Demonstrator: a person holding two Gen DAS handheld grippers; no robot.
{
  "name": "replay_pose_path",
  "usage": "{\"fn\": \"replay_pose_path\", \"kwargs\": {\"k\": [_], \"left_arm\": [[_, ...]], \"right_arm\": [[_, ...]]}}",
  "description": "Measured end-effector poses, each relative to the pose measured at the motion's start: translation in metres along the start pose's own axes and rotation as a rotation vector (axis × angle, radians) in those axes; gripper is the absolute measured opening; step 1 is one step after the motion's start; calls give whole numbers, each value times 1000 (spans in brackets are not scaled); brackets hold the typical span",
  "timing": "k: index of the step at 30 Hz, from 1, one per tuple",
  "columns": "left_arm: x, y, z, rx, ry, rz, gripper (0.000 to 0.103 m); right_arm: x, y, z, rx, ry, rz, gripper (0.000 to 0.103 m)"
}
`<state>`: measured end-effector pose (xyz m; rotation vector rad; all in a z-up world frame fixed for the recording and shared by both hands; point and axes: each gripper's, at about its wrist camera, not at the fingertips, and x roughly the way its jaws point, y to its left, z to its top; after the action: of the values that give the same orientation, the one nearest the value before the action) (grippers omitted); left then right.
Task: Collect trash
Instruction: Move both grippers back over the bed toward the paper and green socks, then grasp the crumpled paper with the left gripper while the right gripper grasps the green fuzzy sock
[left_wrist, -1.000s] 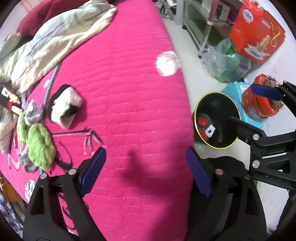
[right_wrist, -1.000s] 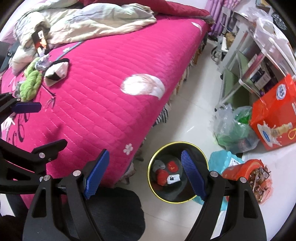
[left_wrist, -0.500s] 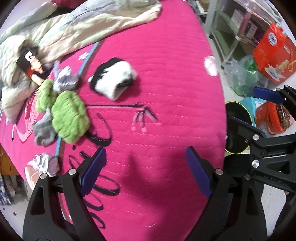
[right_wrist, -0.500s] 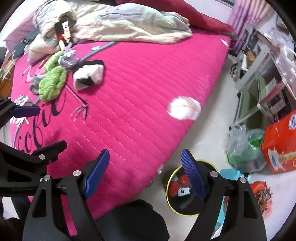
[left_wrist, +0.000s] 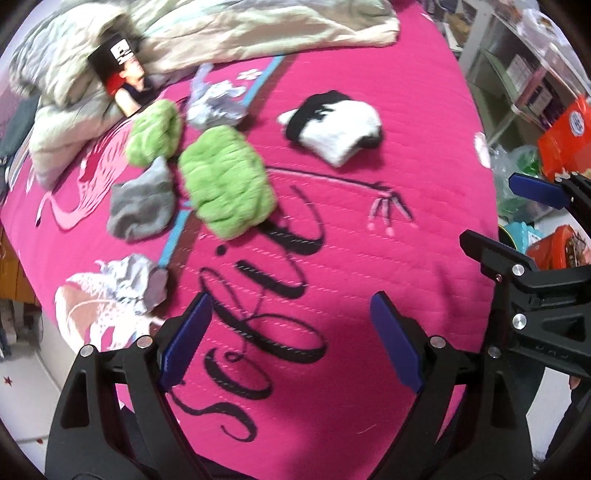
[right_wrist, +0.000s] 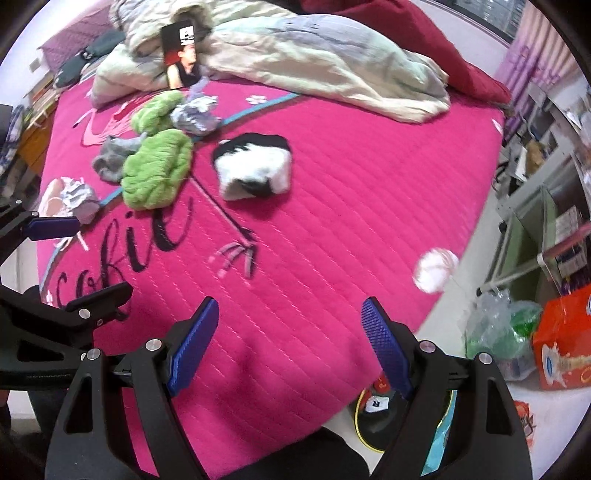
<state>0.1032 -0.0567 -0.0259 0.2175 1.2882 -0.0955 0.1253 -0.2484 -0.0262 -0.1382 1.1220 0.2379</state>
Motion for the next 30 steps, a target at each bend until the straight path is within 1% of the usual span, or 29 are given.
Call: {"fn": "replay_pose_path", "kwargs": {"k": [13,19,25,30], "left_arm": [[6,57,-12,-104,8,18,86],[10,76,-17,-138,16,23,86],[17,101,-23,-171,23,30,90],[26,119,-26,-191,37,14,90]], "right_arm": [[11,54,34,-99,-4,48,76],[18,76,46,-136,3,68,77],[28,97,59,-171,18,85,77],[36,111,69,-191,31,91,78]]}}
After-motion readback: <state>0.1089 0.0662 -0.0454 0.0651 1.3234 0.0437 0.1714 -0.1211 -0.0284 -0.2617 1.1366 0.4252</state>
